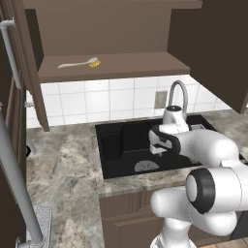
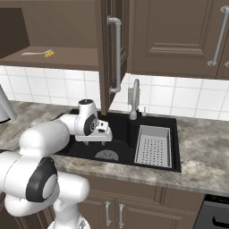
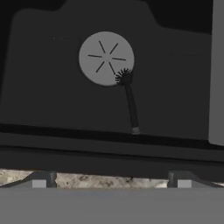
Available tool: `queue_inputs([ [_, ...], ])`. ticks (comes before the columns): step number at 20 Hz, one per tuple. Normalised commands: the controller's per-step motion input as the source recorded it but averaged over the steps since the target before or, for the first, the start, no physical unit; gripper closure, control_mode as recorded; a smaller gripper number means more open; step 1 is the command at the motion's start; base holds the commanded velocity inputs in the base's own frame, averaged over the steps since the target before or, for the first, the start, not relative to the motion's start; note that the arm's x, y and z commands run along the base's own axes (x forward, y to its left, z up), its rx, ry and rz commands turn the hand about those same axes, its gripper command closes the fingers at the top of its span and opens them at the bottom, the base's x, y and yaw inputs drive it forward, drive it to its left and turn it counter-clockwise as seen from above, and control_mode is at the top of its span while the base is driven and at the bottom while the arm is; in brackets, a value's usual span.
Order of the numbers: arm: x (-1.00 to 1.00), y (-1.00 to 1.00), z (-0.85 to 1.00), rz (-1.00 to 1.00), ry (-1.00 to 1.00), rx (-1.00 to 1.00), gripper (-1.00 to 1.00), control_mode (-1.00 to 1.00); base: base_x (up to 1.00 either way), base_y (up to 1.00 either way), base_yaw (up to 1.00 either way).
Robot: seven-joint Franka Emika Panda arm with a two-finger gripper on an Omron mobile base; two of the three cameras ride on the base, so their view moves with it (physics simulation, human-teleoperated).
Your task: Pick up the dish brush and dish brush from the sink, and place them back in the cabinet, and close the cabinet doors.
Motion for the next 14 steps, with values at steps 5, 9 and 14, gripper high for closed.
queue_inputs([
  [5, 0.10, -0.11, -0.10, 0.00, 0.00, 0.00, -1.00, -1.00, 0.00, 0.00, 0.00],
  [9, 0.12, -0.16, -0.06, 0.00, 0.00, 0.00, -1.00, -1.00, 0.00, 0.00, 0.00],
  [14, 0.10, -0.14, -0.06, 0.00, 0.00, 0.00, -1.00, -1.00, 0.00, 0.00, 0.00],
])
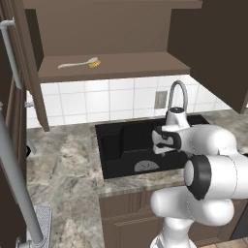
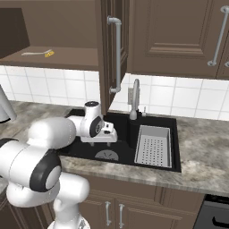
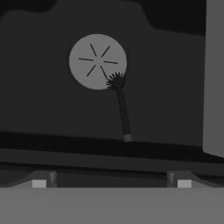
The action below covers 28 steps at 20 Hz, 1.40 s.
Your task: Pick up the dish brush and dish brush from the sink, and place them back in the cabinet, and close the cabinet doors.
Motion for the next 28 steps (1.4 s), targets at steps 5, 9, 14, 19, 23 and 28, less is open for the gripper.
queue_inputs([
  [5, 0.02, -0.04, -0.12, 0.00, 0.00, 0.01, -1.00, -1.00, 0.00, 0.00, 0.00],
  [9, 0.00, 0.00, -0.15, 0.00, 0.00, 0.01, -1.00, -1.00, 0.00, 0.00, 0.00],
  [14, 0.00, 0.00, -0.17, -0.01, 0.00, 0.01, -1.00, -1.00, 0.00, 0.00, 0.00],
  [19, 0.00, -0.03, -0.12, 0.00, 0.00, 0.00, -1.00, -1.00, 0.00, 0.00, 0.00],
  [23, 0.00, -0.05, -0.11, 0.00, 0.00, 0.00, -1.00, -1.00, 0.00, 0.00, 0.00],
  [28, 0.00, -0.06, -0.09, 0.00, 0.00, 0.00, -1.00, -1.00, 0.00, 0.00, 0.00],
])
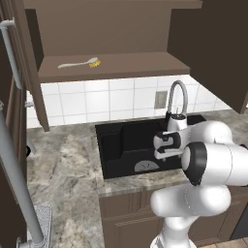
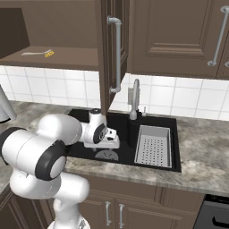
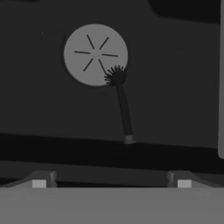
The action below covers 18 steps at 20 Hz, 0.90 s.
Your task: Pick up the dish brush and dish brush from the sink, and place them back in the cabinet, and close the cabinet doors.
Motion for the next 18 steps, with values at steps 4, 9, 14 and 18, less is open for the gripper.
queue_inputs([
  [4, 0.00, -0.02, -0.08, 0.00, 0.00, 0.00, -1.00, -1.00, 0.00, 0.00, 0.00],
  [9, 0.00, 0.00, -0.07, 0.00, 0.00, 0.00, -1.00, -1.00, 0.00, 0.00, 0.00],
  [14, 0.00, 0.00, -0.08, 0.00, 0.00, 0.00, -1.00, -1.00, 0.00, 0.00, 0.00],
  [18, 0.00, 0.00, -0.08, 0.00, -0.02, 0.00, -1.00, -1.00, 0.00, 0.00, 0.00],
])
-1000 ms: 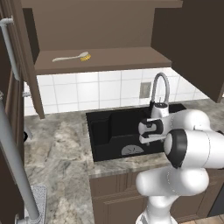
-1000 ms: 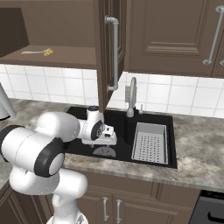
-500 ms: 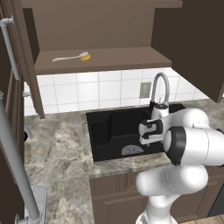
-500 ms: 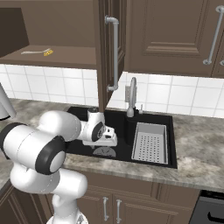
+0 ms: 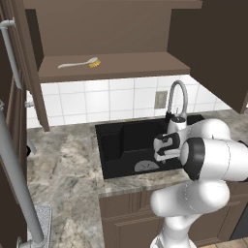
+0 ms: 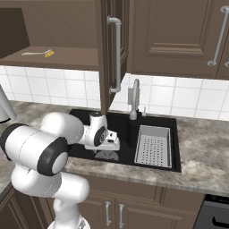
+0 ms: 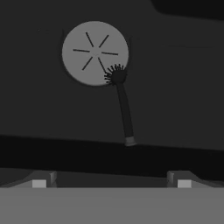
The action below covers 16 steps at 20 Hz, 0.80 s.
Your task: Pick up the dish brush and dish brush from the sink, and place them back in the cabinet, and close the cabinet doors.
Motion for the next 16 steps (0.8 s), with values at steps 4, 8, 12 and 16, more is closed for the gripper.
queue_inputs([
  [4, 0.00, 0.00, -0.07, 0.00, -0.03, 0.00, -1.00, -1.00, 0.00, 0.00, 0.00],
  [8, 0.00, 0.00, -0.05, 0.00, -0.04, 0.00, -1.00, -1.00, 0.00, 0.00, 0.00],
  [12, 0.03, -0.02, -0.04, 0.00, -0.02, 0.00, -1.00, -1.00, 0.00, 0.00, 0.00],
  [16, 0.03, -0.05, -0.06, 0.00, 0.00, 0.00, -1.00, -1.00, 0.00, 0.00, 0.00],
])
